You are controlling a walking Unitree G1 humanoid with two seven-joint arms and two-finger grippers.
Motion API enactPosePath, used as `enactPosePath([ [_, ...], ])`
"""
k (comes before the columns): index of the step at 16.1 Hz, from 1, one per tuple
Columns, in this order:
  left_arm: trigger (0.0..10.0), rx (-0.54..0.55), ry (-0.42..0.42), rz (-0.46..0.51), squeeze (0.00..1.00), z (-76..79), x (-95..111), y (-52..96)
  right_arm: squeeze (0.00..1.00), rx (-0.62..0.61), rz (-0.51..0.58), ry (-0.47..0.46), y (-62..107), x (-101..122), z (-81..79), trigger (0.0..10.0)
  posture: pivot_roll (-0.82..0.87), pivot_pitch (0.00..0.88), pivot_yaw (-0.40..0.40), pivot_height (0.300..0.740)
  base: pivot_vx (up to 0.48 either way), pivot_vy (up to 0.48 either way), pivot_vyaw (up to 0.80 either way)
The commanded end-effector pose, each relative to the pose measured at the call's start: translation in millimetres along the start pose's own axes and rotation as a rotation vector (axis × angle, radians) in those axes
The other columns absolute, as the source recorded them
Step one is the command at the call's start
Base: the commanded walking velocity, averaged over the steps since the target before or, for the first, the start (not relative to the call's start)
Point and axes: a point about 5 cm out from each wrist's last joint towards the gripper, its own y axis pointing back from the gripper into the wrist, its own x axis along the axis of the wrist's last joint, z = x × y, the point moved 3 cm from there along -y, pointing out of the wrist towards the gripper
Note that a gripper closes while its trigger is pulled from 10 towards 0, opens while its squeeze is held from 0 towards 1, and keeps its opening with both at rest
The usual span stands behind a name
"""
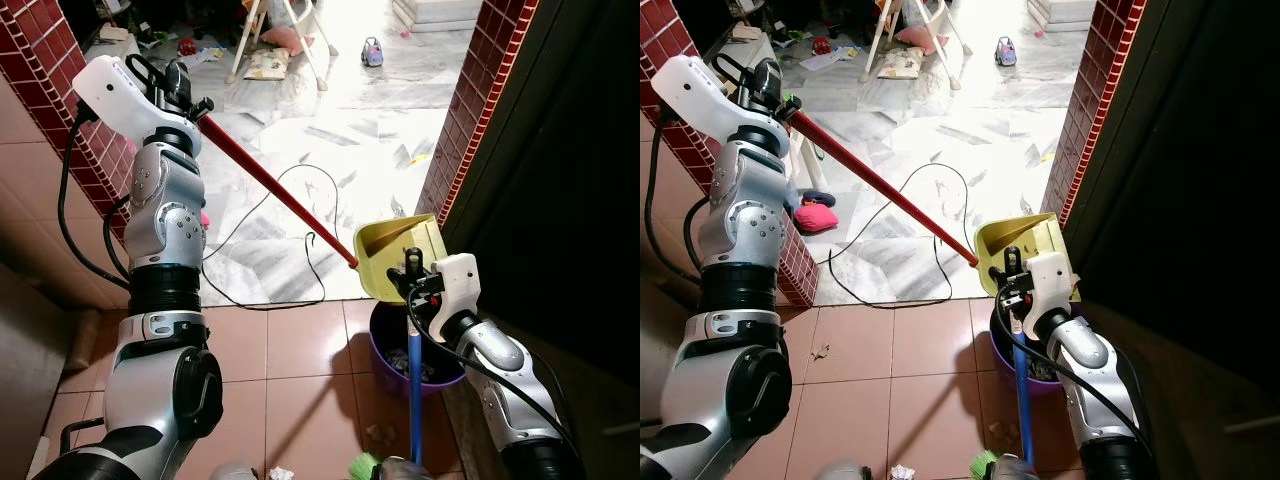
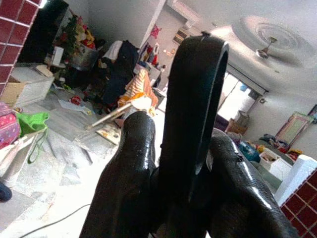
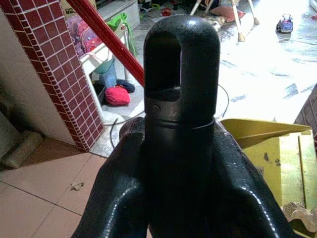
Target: Sweep floor
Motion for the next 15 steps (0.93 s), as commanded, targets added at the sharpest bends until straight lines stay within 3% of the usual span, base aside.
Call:
enactPosePath([
  [1, 10.0, -0.147, -0.057, 0.011, 0.00, 34.1, 15, -14.6, 0.00, -0.130, 0.026, 0.029, -5.2, 6, 16.0, 10.0, -0.08, 0.000, 0.118, 0.740, 0.000, 0.000, 0.00],
  [2, 10.0, -0.315, -0.206, -0.047, 0.00, 69.2, 17, -27.5, 0.00, -0.399, 0.142, 0.186, -6.4, 40, 50.2, 10.0, -0.08, 0.000, 0.118, 0.740, 0.000, 0.000, 0.00],
  [5, 10.0, -0.371, -0.217, -0.063, 0.00, 84.9, 14, -27.6, 0.00, -0.521, 0.086, 0.188, 5.0, 26, 64.1, 10.0, -0.08, 0.000, 0.123, 0.740, 0.000, 0.000, 0.00],
  [7, 10.0, -0.446, -0.257, -0.097, 0.00, 96.9, 3, -25.0, 0.00, -0.502, 0.094, 0.200, 2.6, 22, 55.1, 10.0, -0.09, 0.000, 0.130, 0.740, 0.000, 0.000, 0.00],
  [10, 10.0, -0.488, -0.250, -0.119, 0.00, 107.8, -7, -23.1, 0.00, -0.509, 0.100, 0.198, 0.2, 18, 48.3, 10.0, -0.09, 0.000, 0.143, 0.740, 0.000, 0.000, 0.00],
  [15, 10.0, -0.663, -0.340, -0.137, 0.00, 141.0, -26, -8.6, 0.00, -0.440, 0.058, 0.210, 4.1, 0, 34.8, 10.0, -0.09, 0.000, 0.160, 0.740, 0.000, 0.000, 0.00],
])
